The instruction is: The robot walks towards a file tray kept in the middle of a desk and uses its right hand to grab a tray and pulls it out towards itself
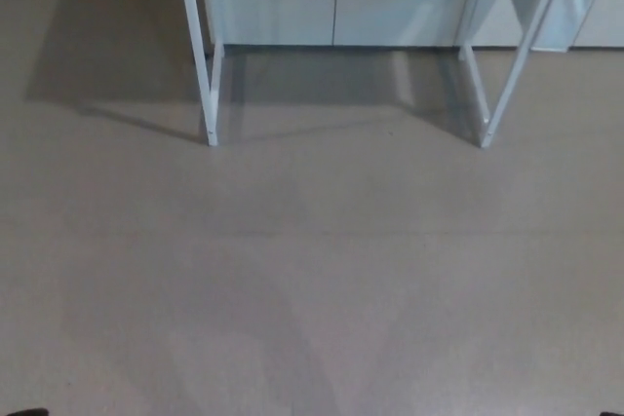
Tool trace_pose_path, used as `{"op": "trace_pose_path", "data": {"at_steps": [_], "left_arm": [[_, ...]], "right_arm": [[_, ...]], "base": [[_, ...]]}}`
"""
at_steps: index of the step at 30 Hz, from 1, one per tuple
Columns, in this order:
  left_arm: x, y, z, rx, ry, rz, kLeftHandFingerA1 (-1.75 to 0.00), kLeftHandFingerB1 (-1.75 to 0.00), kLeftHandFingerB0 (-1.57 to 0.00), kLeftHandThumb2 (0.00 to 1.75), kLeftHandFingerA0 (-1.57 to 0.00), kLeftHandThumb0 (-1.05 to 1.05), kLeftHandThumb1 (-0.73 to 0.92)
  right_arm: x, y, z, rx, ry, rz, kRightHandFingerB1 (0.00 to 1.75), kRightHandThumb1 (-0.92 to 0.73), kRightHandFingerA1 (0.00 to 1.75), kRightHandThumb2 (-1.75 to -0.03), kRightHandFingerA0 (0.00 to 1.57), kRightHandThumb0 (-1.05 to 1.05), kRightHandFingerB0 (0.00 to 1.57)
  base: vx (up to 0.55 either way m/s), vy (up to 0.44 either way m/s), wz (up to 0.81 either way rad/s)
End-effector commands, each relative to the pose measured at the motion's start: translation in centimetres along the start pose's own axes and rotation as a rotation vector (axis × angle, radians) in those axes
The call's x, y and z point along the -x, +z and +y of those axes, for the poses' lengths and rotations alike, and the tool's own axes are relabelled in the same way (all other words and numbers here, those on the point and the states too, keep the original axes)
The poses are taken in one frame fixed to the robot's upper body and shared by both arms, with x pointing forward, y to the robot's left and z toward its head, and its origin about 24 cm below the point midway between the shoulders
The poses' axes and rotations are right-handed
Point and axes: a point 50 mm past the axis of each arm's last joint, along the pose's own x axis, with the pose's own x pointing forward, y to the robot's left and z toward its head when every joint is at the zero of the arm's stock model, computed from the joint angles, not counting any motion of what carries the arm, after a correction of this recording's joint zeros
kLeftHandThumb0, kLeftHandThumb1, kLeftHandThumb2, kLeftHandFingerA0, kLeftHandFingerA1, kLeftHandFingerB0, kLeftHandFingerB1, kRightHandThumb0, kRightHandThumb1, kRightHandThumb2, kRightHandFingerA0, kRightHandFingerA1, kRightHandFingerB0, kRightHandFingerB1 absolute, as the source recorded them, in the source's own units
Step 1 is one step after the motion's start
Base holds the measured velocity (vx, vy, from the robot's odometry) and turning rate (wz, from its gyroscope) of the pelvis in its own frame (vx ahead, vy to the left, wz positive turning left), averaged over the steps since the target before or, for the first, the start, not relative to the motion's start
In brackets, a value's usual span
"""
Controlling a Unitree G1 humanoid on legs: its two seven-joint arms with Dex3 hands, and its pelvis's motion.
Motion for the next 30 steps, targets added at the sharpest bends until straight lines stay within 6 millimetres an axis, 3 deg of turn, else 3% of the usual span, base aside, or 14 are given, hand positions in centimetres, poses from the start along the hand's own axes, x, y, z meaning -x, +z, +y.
{"op": "trace_pose_path", "data": {"at_steps": [1, 3, 4, 5, 6, 9, 10, 12, 13, 18, 21, 22, 29, 30], "left_arm": [[0.1, 0.4, 0.2, -0.024, 0.008, -0.023, -0.43, -0.38, -0.43, 0.63, -0.53, -0.73, 0.63], [0.0, 0.3, 0.2, -0.024, 0.006, -0.026, -0.44, -0.38, -0.43, 0.64, -0.53, -0.74, 0.63], [0.0, 0.3, 0.3, -0.023, 0.010, -0.021, -0.41, -0.37, -0.45, 0.61, -0.54, -0.70, 0.68], [0.0, 0.3, 0.2, -0.021, 0.009, -0.021, -0.41, -0.37, -0.45, 0.61, -0.53, -0.70, 0.68], [0.0, 0.3, 0.2, -0.028, 0.005, -0.020, -0.43, -0.38, -0.43, 0.65, -0.52, -0.74, 0.64], [0.1, 0.3, 0.3, -0.031, 0.002, -0.019, -0.43, -0.38, -0.43, 0.65, -0.53, -0.74, 0.63], [0.1, 0.2, 0.3, -0.033, 0.003, -0.016, -0.43, -0.37, -0.43, 0.64, -0.53, -0.73, 0.63], [0.2, 0.1, 0.4, -0.034, 0.004, -0.015, -0.43, -0.38, -0.43, 0.64, -0.54, -0.74, 0.63], [0.3, 0.1, 0.4, -0.031, 0.002, -0.014, -0.43, -0.38, -0.43, 0.64, -0.53, -0.73, 0.63], [0.1, 0.2, 0.3, -0.013, 0.000, -0.015, -0.43, -0.38, -0.44, 0.63, -0.53, -0.71, 0.63], [0.2, 0.2, 0.3, -0.025, 0.000, -0.012, -0.43, -0.37, -0.44, 0.64, -0.54, -0.71, 0.64], [0.3, 0.1, 0.3, -0.034, 0.001, -0.009, -0.42, -0.37, -0.46, 0.61, -0.54, -0.69, 0.68], [0.5, 0.0, 0.2, -0.028, -0.001, -0.009, -0.42, -0.37, -0.48, 0.61, -0.55, -0.68, 0.67], [0.5, 0.0, 0.2, -0.028, 0.000, -0.009, -0.42, -0.37, -0.49, 0.61, -0.56, -0.68, 0.67]], "right_arm": [[-0.2, 0.8, -0.6, 0.023, 0.014, -0.060, 0.61, -0.51, 0.72, -0.90, 0.66, -0.41, 0.46], [-0.2, 1.0, -0.5, 0.032, 0.019, -0.068, 0.63, -0.51, 0.73, -0.90, 0.68, -0.40, 0.48], [-0.2, 1.1, -0.4, 0.035, 0.029, -0.076, 0.57, -0.67, 0.65, -0.59, 0.74, -0.39, 0.58], [-0.1, 1.2, -0.4, 0.037, 0.033, -0.078, 0.65, -0.51, 0.75, -0.91, 0.72, -0.42, 0.51], [-0.1, 1.2, -0.3, 0.036, 0.037, -0.079, 0.58, -0.67, 0.67, -0.59, 0.75, -0.37, 0.59], [0.1, 1.5, -0.1, 0.043, 0.047, -0.083, 0.59, -0.68, 0.68, -0.60, 0.77, -0.39, 0.59], [0.3, 1.5, -0.1, 0.044, 0.049, -0.080, 0.67, -0.50, 0.78, -0.91, 0.75, -0.41, 0.53], [0.3, 1.3, 0.0, 0.040, 0.053, -0.069, 0.67, -0.50, 0.77, -0.91, 0.73, -0.41, 0.53], [0.4, 1.2, 0.0, 0.048, 0.055, -0.068, 0.60, -0.68, 0.69, -0.60, 0.77, -0.38, 0.60], [0.2, 1.5, 0.2, 0.072, 0.056, -0.073, 0.60, -0.67, 0.70, -0.59, 0.80, -0.39, 0.63], [0.3, 1.3, 0.2, 0.072, 0.061, -0.070, 0.60, -0.67, 0.70, -0.60, 0.79, -0.38, 0.61], [0.3, 1.2, 0.1, 0.067, 0.065, -0.069, 0.67, -0.49, 0.78, -0.90, 0.75, -0.40, 0.54], [0.7, 1.0, 0.1, 0.074, 0.061, -0.055, 0.66, -0.49, 0.78, -0.90, 0.75, -0.40, 0.53], [0.7, 1.0, 0.1, 0.078, 0.058, -0.054, 0.58, -0.67, 0.69, -0.60, 0.78, -0.37, 0.59]], "base": [[0.22, -0.143, 0.08], [0.26, -0.165, 0.17], [0.31, -0.391, -0.77], [0.29, -0.350, 0.50], [0.29, -0.343, 0.25], [0.26, -0.101, -0.05], [0.23, -0.039, -0.08], [0.22, 0.025, -0.05], [0.23, 0.084, -0.09], [0.28, 0.180, -0.10], [0.30, 0.254, -0.34], [0.30, 0.198, 0.08], [0.25, 0.087, 0.07], [0.17, -0.031, 0.12]]}}
